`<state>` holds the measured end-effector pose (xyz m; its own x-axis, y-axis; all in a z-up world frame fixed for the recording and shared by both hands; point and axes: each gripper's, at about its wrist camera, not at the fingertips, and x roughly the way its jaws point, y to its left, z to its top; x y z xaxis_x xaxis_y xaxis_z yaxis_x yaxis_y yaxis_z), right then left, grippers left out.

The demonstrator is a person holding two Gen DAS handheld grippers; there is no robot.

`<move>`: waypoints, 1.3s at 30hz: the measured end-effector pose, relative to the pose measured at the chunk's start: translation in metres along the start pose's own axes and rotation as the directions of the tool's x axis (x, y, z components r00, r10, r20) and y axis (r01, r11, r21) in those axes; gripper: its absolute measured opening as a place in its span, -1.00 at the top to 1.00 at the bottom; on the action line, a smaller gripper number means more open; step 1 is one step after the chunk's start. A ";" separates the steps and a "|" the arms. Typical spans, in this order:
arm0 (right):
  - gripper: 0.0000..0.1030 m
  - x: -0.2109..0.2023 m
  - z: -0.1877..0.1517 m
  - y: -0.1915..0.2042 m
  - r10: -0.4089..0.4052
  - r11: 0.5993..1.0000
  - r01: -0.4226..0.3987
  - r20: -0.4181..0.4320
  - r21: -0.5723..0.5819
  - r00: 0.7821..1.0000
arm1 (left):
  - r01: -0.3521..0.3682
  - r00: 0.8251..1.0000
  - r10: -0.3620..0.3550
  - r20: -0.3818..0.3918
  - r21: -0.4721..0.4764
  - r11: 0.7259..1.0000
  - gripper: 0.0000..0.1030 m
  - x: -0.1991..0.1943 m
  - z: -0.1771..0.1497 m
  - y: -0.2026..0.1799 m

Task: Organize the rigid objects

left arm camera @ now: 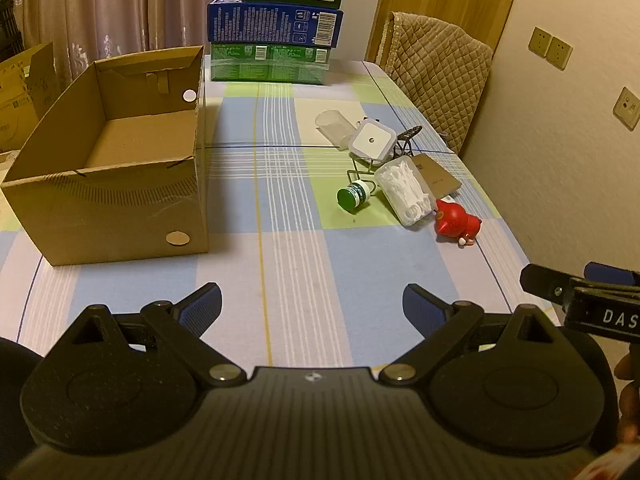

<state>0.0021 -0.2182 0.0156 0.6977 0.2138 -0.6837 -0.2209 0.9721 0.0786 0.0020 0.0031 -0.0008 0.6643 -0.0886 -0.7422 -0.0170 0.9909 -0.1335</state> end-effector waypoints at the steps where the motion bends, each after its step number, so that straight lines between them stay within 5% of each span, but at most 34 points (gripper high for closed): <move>1: -0.95 0.000 0.000 0.000 -0.001 1.000 0.001 -0.001 0.000 1.000 | 0.000 1.000 0.000 0.000 -0.001 1.000 -0.85 0.000 -0.001 0.000; 18: -0.95 0.006 -0.002 -0.008 -0.003 1.000 0.003 -0.011 0.025 1.000 | 0.008 1.000 -0.008 0.001 0.000 1.000 -0.83 0.004 0.001 0.001; 39: -0.95 0.036 0.027 -0.033 -0.012 0.996 0.015 -0.035 0.087 0.999 | 0.050 0.997 -0.053 0.047 0.069 0.996 -0.82 0.045 0.054 0.002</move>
<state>0.0529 -0.2401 0.0075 0.6761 0.1982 -0.7096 -0.1498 0.9800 0.1310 0.0716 0.0066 0.0010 0.6986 -0.1364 -0.7024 0.0675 0.9899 -0.1250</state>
